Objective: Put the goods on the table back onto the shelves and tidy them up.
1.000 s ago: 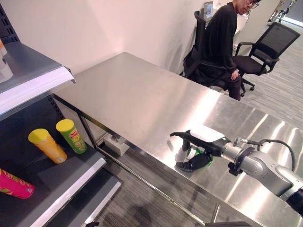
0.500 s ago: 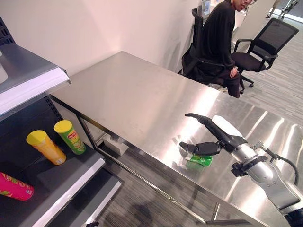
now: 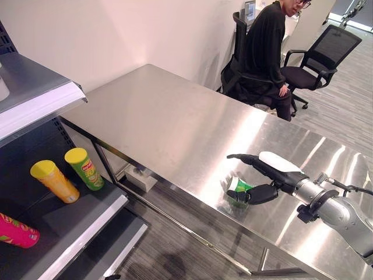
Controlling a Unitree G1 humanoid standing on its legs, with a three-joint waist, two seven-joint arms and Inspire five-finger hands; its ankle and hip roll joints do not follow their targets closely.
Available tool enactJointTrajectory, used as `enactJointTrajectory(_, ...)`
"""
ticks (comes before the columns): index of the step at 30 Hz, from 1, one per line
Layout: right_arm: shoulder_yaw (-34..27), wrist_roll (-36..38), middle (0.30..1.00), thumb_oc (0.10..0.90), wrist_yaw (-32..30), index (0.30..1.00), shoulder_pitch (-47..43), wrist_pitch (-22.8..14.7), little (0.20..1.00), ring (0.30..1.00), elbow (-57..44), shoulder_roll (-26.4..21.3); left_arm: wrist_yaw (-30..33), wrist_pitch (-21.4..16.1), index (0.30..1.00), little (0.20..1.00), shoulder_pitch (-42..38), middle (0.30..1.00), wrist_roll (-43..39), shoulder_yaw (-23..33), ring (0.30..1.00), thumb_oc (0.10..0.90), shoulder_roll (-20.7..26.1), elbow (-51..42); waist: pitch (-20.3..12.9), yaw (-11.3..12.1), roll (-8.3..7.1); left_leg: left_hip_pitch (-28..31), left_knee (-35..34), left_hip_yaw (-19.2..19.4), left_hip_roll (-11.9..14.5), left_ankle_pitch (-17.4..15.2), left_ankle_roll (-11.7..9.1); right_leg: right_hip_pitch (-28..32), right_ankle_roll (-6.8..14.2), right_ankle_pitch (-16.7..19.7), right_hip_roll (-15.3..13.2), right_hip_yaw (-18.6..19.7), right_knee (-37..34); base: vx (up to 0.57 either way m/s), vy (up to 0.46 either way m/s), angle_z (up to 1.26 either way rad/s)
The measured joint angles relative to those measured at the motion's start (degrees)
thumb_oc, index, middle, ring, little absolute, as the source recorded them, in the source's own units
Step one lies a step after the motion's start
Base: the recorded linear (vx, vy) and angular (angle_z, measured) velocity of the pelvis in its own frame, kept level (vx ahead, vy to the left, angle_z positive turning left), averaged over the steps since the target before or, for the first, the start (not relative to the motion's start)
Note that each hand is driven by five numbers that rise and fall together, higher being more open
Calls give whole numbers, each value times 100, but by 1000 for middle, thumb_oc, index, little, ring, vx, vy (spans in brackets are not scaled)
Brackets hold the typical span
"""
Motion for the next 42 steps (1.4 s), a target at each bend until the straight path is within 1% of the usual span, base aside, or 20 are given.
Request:
enactJointTrajectory(4,207,-147,900,800,13,900,-3,-84,900,900,5,-98,3,-1,900,900,4,900,3,-11,900,800,14,0,-5,8,-15,0,0,-1,0,0,0,1,0,0,-1,-2,0,0,0,0)
enactJointTrajectory(7,527,-386,900,800,14,900,-128,-111,900,900,66,-101,9,-9,900,900,1,900,9,-17,900,800,13,-4,-3,5,-18,-3,0,0,0,0,0,-1,0,0,0,-3,0,0,0,0)
enactJointTrajectory(12,629,-520,900,800,38,900,-167,-164,900,900,65,-101,17,-52,900,900,4,900,11,-14,900,800,22,0,8,12,-33,-12,0,-9,0,0,0,-2,0,0,0,-10,0,0,0,0)
enactJointTrajectory(22,644,-677,900,800,44,900,-169,-256,900,900,65,-103,20,-112,900,900,10,900,17,-21,900,800,32,-2,43,7,-29,-16,0,-15,-2,0,0,-5,0,0,-1,-12,0,0,0,0)
enactJointTrajectory(27,642,-735,900,800,40,900,-245,-305,900,900,64,-109,25,-116,900,900,-14,900,125,-22,900,800,60,-5,136,3,-27,-15,0,-14,-3,0,0,-5,0,0,-3,-10,0,0,0,0)
enactJointTrajectory(31,619,-800,900,800,33,900,-247,-361,900,900,66,-297,24,-116,900,900,-12,900,127,-22,900,800,62,-1,138,1,-24,-11,0,-13,-3,0,0,-4,0,0,-3,-11,0,0,0,0)
enactJointTrajectory(42,602,-866,900,800,33,900,-233,-403,900,900,104,-309,24,-116,900,900,-12,900,128,-24,900,800,62,-3,138,-10,-22,5,0,-6,-2,0,0,7,0,0,-3,-4,0,0,0,0)
